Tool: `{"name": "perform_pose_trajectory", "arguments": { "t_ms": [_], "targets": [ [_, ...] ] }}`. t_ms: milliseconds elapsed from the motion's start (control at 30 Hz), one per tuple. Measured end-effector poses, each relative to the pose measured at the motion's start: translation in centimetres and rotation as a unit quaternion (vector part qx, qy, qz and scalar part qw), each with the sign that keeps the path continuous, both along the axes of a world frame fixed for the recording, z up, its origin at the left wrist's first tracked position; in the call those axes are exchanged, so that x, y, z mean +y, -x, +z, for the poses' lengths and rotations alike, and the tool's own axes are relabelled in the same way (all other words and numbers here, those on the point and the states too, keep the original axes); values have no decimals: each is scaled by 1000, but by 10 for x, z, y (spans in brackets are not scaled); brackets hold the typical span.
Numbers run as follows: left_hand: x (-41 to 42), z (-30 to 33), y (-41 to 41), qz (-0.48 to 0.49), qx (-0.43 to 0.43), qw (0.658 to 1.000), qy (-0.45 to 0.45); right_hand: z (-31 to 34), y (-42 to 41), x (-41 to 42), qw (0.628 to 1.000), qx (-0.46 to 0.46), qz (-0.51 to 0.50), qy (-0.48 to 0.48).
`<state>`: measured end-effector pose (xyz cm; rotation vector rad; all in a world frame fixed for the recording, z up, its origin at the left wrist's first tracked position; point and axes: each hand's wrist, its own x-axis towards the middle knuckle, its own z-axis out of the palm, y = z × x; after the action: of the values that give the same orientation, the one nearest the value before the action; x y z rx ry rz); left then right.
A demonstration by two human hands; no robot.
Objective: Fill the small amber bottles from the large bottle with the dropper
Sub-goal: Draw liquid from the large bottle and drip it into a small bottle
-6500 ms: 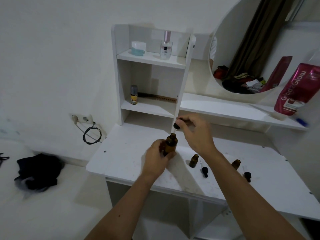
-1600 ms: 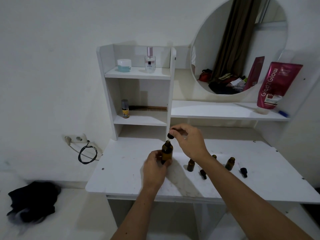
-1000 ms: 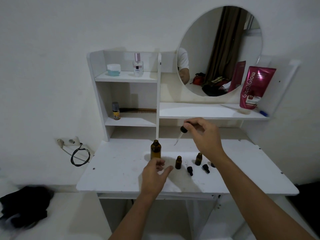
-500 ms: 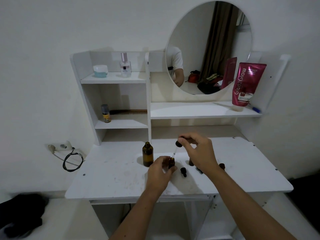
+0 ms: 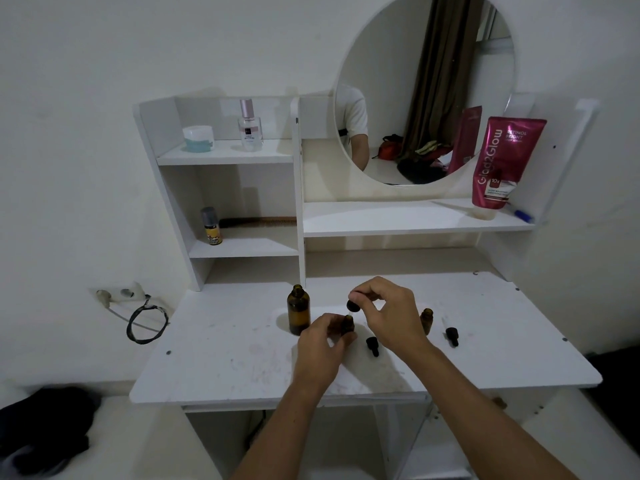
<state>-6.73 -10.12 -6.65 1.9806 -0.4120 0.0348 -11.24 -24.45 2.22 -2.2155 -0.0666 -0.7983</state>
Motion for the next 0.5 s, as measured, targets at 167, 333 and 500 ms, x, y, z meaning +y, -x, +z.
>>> {"name": "perform_pose_trajectory", "arguments": {
  "t_ms": [167,333,500],
  "targets": [
    [-1,-1,-1,1,3,1000,1,0,-1,-1,999,37,23,-31],
    [-1,-1,0,0,3,1000,5,-3,0,4,1000,26,3,-16],
    [-1,1,2,6,8,1000,-4,-3,-4,5,999,-16,-18,33]
  ]
}}
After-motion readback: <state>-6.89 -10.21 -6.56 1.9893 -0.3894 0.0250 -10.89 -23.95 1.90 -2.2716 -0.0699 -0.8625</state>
